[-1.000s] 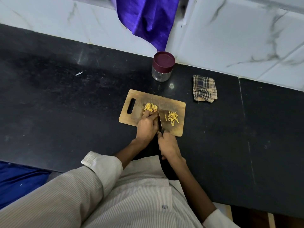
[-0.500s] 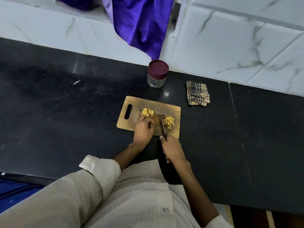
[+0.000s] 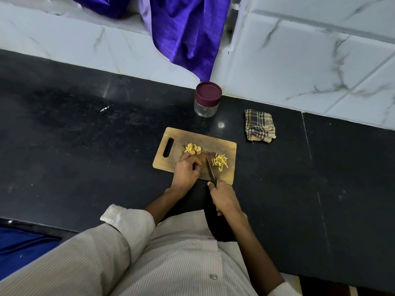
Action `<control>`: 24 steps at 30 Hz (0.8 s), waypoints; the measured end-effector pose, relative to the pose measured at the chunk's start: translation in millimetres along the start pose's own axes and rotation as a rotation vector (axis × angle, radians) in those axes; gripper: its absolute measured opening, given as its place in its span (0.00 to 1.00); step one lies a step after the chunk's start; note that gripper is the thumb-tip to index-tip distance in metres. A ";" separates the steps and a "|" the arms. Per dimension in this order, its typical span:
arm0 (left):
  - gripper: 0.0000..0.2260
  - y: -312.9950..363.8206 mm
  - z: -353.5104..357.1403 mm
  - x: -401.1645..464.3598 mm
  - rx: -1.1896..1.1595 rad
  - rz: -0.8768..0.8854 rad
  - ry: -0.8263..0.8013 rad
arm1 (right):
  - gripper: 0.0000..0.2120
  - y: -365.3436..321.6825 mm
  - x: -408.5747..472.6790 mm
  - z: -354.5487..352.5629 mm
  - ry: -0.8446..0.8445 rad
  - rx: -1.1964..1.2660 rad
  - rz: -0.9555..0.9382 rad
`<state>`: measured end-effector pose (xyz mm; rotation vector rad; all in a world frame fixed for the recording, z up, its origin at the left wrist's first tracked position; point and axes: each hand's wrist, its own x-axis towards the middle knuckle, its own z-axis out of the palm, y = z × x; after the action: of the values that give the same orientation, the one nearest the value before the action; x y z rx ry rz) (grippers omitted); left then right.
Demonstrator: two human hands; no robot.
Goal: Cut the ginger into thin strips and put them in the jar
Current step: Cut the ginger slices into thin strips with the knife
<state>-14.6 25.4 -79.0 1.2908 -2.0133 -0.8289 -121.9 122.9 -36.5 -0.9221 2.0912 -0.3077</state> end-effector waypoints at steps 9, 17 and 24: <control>0.06 7.1 1.1 -31.2 0.034 0.028 -0.024 | 0.16 1.5 11.6 -4.9 -0.019 0.040 -0.134; 0.10 14.9 -10.9 -20.7 -0.151 -0.412 0.109 | 0.16 -9.6 21.7 -18.8 -0.008 0.061 -0.272; 0.06 26.1 -17.7 2.1 -0.161 -0.604 0.187 | 0.17 -12.0 31.6 -20.8 -0.058 0.014 -0.289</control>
<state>-16.3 29.0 -47.6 1.8336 -1.3853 -1.0625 -144.4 90.2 -35.6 -1.2127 1.9000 -0.4389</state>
